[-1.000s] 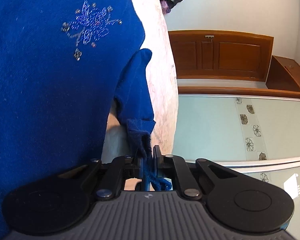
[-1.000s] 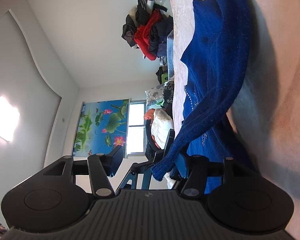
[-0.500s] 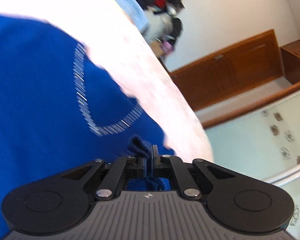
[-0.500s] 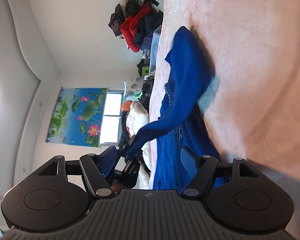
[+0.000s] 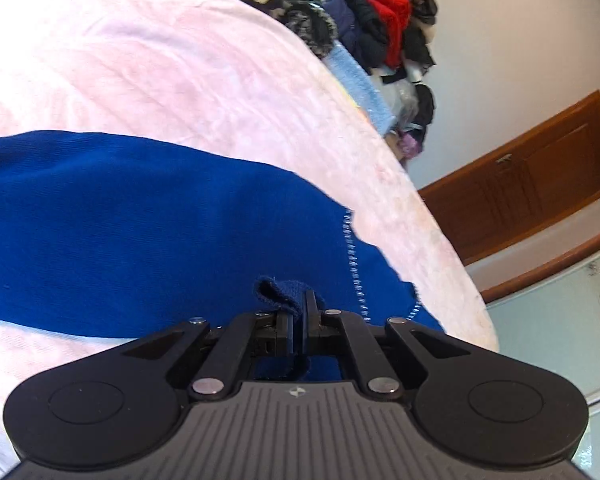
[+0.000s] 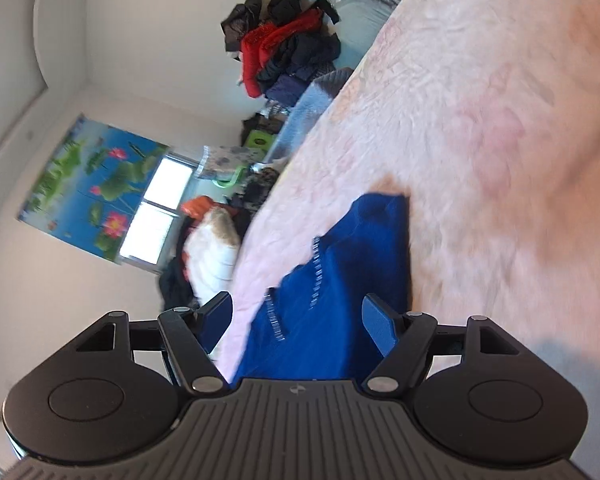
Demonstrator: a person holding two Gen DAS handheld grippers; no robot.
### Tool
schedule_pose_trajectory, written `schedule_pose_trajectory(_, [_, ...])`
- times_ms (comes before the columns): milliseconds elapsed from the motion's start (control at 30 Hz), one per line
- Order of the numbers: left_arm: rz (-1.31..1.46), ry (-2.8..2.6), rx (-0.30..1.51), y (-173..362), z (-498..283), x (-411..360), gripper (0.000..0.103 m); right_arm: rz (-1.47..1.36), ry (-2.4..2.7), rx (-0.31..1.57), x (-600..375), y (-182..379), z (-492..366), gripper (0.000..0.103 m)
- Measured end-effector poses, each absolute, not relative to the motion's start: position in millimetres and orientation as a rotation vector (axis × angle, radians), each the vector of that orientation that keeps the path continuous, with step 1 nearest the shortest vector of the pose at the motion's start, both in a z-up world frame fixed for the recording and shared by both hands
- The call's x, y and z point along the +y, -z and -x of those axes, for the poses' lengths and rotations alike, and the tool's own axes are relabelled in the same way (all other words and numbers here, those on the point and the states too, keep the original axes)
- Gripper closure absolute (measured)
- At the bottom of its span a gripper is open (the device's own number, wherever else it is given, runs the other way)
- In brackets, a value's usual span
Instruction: Fold small clothes
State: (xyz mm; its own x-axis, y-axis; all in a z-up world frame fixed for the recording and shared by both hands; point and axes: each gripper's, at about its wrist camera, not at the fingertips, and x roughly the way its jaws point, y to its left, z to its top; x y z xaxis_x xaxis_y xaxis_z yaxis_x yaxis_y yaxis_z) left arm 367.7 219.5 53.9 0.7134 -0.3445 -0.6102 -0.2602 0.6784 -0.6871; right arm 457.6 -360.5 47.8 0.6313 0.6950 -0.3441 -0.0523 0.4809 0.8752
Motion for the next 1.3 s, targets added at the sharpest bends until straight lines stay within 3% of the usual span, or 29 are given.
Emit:
schedule_pose_trajectory(133, [0.867, 0.050, 0.798, -49, -366, 231, 0.099, -0.846, -0.433, 0.836, -349, -44, -483, 0.033])
schedule_pose_trajectory(367, [0.860, 0.062, 0.827, -41, -372, 230, 0.099, -0.702, -0.392, 0.935, -324, -31, -509, 0.048])
schedule_pose_trajectory(433, [0.860, 0.073, 0.844, -37, -374, 228, 0.099, -0.687, -0.403, 0.971, -318, -28, -514, 0.071])
schedule_pose_trajectory(467, [0.861, 0.083, 0.855, -34, -376, 227, 0.099, -0.662, -0.396, 0.997, -316, -27, -519, 0.093])
schedule_pose_trajectory(533, [0.870, 0.108, 0.881, -31, -377, 227, 0.099, -0.611, -0.384, 0.981, -313, -29, -518, 0.097])
schedule_pose_trajectory(833, [0.771, 0.038, 0.927, -29, -383, 229, 0.098, -0.637, -0.335, 0.972, -331, -26, -522, 0.098])
schedule_pose_trajectory(867, [0.768, 0.021, 0.929, -27, -383, 229, 0.097, -0.640, -0.319, 0.977, -331, -27, -522, 0.091])
schedule_pose_trajectory(900, [0.790, 0.013, 0.919, -27, -381, 232, 0.096, -0.638, -0.294, 0.972, -330, -30, -521, 0.091])
schedule_pose_trajectory(967, [0.838, 0.042, 0.917, -27, -377, 239, 0.092, -0.604, -0.257, 0.923, -328, -43, -515, 0.078])
schedule_pose_trajectory(1000, [0.849, 0.041, 0.919, -29, -374, 243, 0.085, -0.571, -0.246, 0.879, -325, -53, -509, 0.066])
schedule_pose_trajectory(1133, [0.866, 0.037, 0.827, -49, -354, 261, 0.032, -0.500, -0.404, 0.796, -299, -82, -493, 0.059])
schedule_pose_trajectory(1300, [0.842, 0.122, 0.811, -61, -348, 251, 0.031, -0.507, -0.635, 0.929, -249, -81, -484, 0.058])
